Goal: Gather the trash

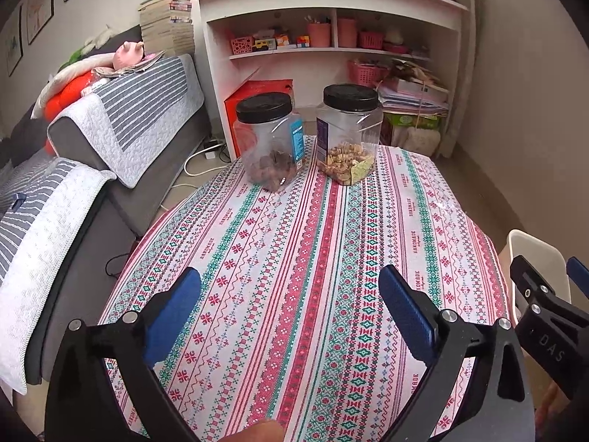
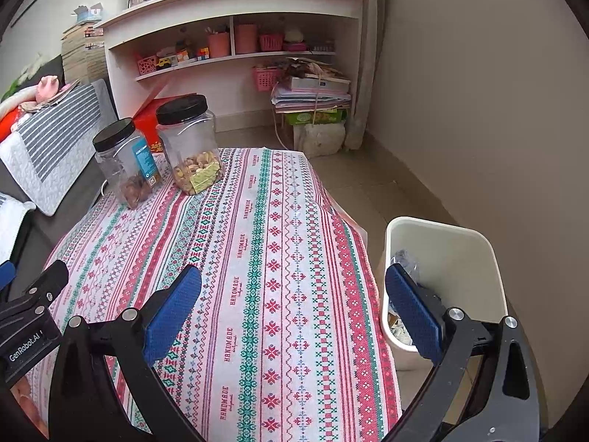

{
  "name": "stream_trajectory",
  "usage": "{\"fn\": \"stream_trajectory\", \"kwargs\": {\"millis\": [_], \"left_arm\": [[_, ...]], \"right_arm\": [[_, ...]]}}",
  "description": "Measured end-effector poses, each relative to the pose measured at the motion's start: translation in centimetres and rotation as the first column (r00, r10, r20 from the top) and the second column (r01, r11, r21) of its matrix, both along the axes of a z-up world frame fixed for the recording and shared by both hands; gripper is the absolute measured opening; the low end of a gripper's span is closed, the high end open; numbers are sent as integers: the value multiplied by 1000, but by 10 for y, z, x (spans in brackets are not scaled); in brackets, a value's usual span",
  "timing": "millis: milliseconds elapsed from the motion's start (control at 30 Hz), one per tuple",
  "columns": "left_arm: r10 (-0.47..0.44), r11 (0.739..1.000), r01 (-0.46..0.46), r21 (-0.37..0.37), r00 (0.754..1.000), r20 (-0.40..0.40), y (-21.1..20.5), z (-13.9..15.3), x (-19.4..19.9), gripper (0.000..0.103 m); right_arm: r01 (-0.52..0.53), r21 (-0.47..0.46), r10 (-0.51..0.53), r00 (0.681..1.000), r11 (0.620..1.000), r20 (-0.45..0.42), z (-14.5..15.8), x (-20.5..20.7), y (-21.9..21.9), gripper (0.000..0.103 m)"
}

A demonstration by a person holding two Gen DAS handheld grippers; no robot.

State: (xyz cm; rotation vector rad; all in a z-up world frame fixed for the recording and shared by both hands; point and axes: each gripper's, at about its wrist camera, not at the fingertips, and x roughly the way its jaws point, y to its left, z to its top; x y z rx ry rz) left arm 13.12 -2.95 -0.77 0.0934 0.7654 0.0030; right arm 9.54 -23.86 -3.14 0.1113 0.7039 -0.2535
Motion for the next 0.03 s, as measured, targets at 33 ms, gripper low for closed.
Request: {"fn": "stream_trajectory", "kwargs": {"millis": [33], "left_arm": [[-2,1000,2,-1,1000,-2,-1,0,0,95]], "right_arm": [[-2,-5,2,1000,1000,0,0,0,1,96]]}}
